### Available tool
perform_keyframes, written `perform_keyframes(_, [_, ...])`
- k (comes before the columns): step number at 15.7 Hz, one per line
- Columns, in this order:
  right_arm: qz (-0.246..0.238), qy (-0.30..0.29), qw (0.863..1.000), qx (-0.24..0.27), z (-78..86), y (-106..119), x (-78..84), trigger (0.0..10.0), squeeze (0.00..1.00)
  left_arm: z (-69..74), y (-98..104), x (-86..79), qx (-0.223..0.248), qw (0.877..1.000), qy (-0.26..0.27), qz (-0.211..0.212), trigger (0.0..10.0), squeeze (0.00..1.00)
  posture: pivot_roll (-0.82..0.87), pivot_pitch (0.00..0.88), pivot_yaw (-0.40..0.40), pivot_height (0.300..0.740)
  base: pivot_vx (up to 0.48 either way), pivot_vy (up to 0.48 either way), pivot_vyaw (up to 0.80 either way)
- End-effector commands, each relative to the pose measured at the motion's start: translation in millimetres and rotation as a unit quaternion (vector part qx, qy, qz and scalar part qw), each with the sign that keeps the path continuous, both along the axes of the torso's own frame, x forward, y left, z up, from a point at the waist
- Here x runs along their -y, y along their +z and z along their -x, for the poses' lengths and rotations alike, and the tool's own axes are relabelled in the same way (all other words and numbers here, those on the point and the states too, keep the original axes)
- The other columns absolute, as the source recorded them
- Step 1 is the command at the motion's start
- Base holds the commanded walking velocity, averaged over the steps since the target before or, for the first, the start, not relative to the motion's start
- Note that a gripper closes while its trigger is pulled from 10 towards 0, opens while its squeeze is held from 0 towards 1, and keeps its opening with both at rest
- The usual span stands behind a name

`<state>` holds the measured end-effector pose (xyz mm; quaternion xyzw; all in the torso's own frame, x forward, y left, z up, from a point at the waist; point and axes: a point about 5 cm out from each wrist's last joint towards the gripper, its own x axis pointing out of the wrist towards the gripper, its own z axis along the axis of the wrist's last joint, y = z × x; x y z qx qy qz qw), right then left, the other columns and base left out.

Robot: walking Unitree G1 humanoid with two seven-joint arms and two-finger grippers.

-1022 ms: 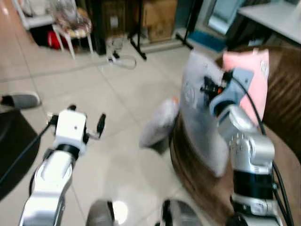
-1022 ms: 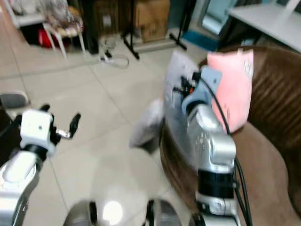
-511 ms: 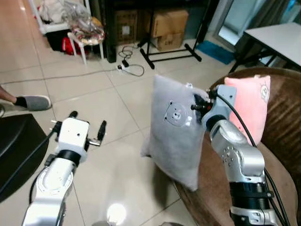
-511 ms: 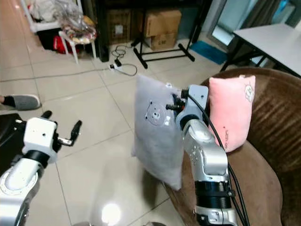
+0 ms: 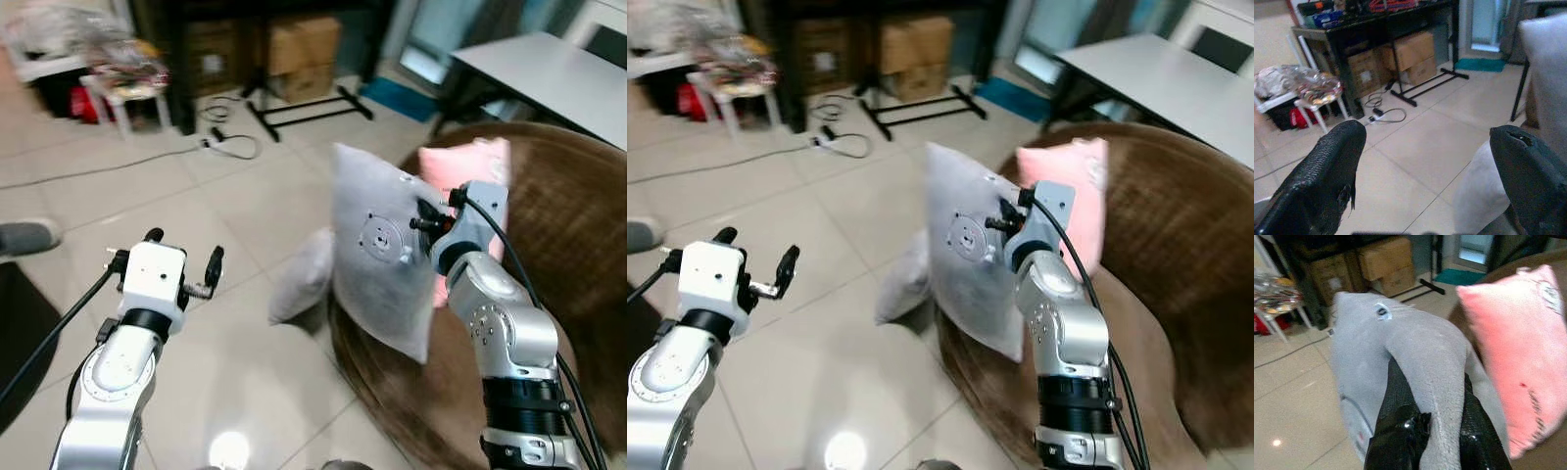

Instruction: Move the pillow to the sofa from floor

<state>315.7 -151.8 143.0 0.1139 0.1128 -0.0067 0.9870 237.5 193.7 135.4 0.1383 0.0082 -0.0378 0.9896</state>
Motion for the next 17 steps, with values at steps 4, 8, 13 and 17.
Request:
perform_keyframes(4, [0.013, -0.022, 0.999, 0.021, -1.7, 9, 11.3, 10.0, 0.00, -3.7, 0, -2.8, -0.002, 1.000, 0.019, 0.006, 10.0, 0.44, -0.01, 0.000, -0.137, 0.740, 0.000, 0.000, -0.78])
perform_keyframes(8, [0.003, -0.026, 0.999, 0.028, -4.3, 14, 9.1, 10.0, 0.00, -5.3, 1, -1.8, 0.000, 1.000, 0.013, 0.007, 10.0, 0.45, -0.01, 0.000, -0.126, 0.740, 0.000, 0.000, -0.78])
perform_keyframes(13, [0.000, -0.029, 0.999, 0.020, -3.4, 9, 8.7, 10.0, 0.00, -6.2, 1, 0.7, 0.000, 1.000, -0.003, 0.012, 10.0, 0.46, -0.02, 0.000, -0.106, 0.740, 0.150, 0.000, -0.78])
perform_keyframes(17, [0.007, -0.036, 0.999, 0.006, 2.9, -1, 3.6, 10.0, 0.00, -11.8, 5, 2.8, -0.005, 0.999, -0.039, 0.000, 10.0, 0.47, -0.03, 0.000, -0.035, 0.740, 0.251, 0.000, -0.78])
